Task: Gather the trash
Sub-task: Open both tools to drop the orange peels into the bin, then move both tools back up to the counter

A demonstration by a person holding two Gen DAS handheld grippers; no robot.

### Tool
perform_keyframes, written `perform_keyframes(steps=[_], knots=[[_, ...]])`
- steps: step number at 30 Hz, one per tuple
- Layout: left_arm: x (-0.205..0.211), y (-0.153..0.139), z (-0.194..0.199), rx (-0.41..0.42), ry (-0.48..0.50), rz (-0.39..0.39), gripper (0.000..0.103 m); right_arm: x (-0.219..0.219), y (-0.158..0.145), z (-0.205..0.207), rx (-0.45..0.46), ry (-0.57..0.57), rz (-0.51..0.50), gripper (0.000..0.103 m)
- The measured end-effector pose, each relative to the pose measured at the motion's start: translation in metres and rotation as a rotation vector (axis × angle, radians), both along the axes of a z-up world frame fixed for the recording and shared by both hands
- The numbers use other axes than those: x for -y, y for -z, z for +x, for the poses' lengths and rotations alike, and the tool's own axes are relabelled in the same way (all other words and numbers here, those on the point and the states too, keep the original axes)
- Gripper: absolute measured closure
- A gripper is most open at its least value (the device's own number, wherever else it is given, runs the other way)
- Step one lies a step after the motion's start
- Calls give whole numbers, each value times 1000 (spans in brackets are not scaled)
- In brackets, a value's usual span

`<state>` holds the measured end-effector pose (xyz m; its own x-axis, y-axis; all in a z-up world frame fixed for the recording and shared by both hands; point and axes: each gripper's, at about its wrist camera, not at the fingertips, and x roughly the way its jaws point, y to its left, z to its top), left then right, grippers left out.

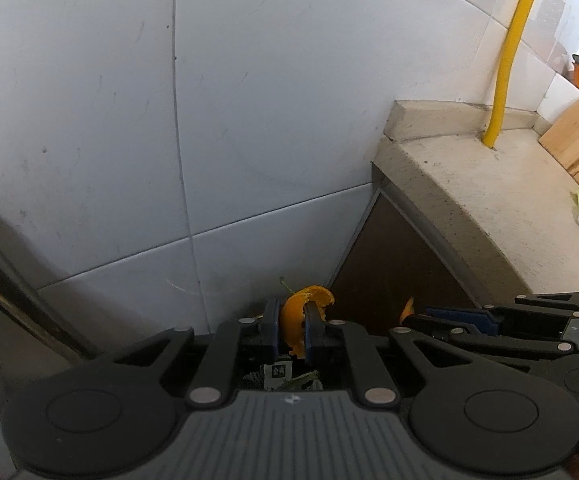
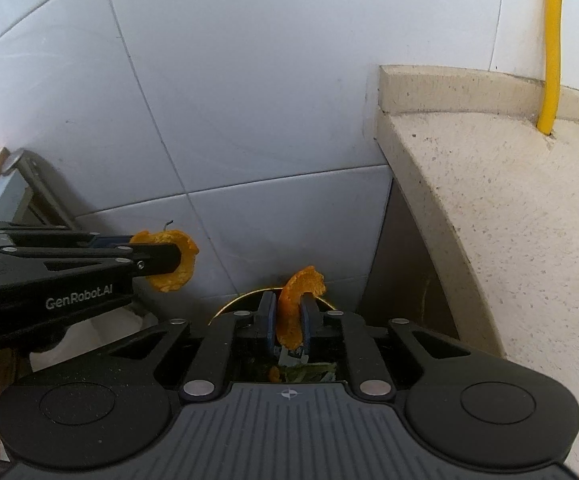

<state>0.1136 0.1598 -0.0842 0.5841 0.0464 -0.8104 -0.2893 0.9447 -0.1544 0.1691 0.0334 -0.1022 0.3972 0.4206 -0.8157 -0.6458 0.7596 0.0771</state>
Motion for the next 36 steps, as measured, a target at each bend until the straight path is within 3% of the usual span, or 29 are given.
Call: perform_keyframes(steps=[3,9,23,27,36], knots=[[1,1,2,-6,7,-13,86,0,2,3,-3,4,-1,81],[-1,1,3,-10,1,-24,78,1,5,6,-16,14,-1,79],[-1,-6,2,20,-2,14,76,4,1,5,-15,18,-8,75],[-3,-8,2,26,-7,26,76,2,-1,4,-8,14,-19,69],[-2,-10,2,37,-18,53,75,1,-5,-9,-3,-1,-29,69]])
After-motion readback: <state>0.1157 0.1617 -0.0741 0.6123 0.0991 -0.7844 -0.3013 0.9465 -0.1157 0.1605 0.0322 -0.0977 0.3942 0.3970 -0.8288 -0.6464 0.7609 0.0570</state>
